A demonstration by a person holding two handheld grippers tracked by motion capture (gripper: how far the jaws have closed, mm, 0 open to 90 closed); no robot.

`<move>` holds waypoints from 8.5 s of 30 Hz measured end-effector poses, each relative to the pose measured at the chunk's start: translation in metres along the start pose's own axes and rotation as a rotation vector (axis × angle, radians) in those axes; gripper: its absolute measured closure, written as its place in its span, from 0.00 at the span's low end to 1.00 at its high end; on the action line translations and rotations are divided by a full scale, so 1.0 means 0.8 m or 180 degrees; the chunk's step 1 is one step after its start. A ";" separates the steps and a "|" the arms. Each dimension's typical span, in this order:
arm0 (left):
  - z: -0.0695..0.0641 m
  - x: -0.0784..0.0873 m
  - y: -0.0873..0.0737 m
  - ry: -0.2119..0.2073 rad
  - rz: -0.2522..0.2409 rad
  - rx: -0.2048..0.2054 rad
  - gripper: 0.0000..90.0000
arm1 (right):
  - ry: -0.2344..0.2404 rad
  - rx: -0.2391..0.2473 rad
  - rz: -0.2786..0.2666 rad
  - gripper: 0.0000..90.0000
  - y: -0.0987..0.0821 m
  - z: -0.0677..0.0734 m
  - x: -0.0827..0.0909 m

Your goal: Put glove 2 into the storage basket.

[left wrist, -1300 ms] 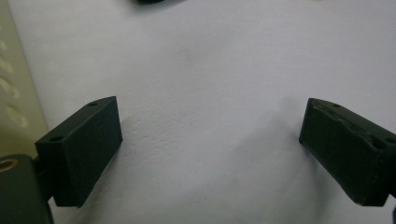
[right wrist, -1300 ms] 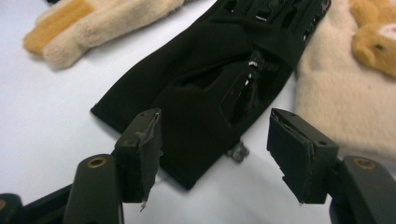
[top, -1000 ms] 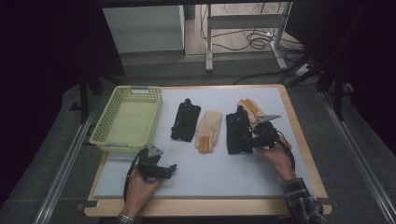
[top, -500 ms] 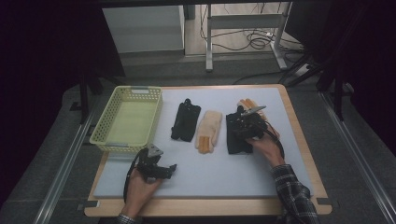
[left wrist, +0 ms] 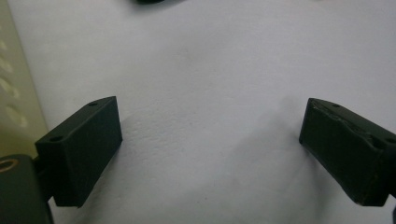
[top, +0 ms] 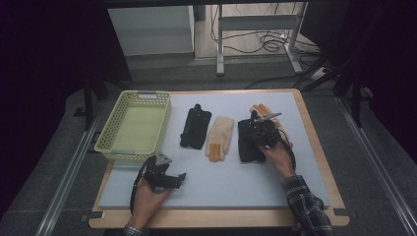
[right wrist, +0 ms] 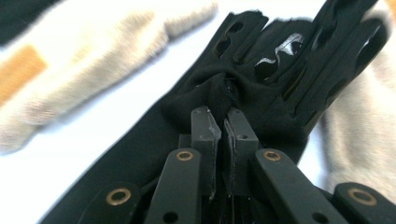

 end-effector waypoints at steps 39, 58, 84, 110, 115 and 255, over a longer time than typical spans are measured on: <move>0.000 0.000 0.000 0.0005 -0.0003 0.0002 0.07 | 0.0430 0.0223 -0.0026 0.85 -0.132 0.089 0.087; 0.000 0.000 0.000 0.0004 -0.0001 0.0003 0.07 | 0.0500 0.0347 -0.0166 0.75 -0.103 0.099 0.097; 0.000 0.000 0.000 0.0003 0.0000 -0.0002 0.07 | 0.0561 0.0578 -0.0275 0.79 0.094 0.116 -0.070; 0.000 0.000 0.000 -0.0003 -0.0002 0.0004 0.07 | 0.0168 0.0635 -0.0009 0.98 0.120 0.124 -0.144; 0.000 0.000 0.000 0.0000 -0.0003 0.0002 0.07 | 0.0309 0.0501 -0.0158 0.98 0.127 0.125 -0.123; 0.000 0.000 0.000 0.0004 -0.0002 0.0002 0.07 | 0.0466 -0.0049 -0.0482 0.69 -0.093 0.099 0.097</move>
Point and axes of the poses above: each handheld gripper's, and its own axes: x roughly backward along the jaws, y roughly out of its top, z roughly to its left, the point moved 3 cm from there along -x, roughly forward along the jaws, and after that the axes turned 1 degree about -z, right-handed, at the moved point
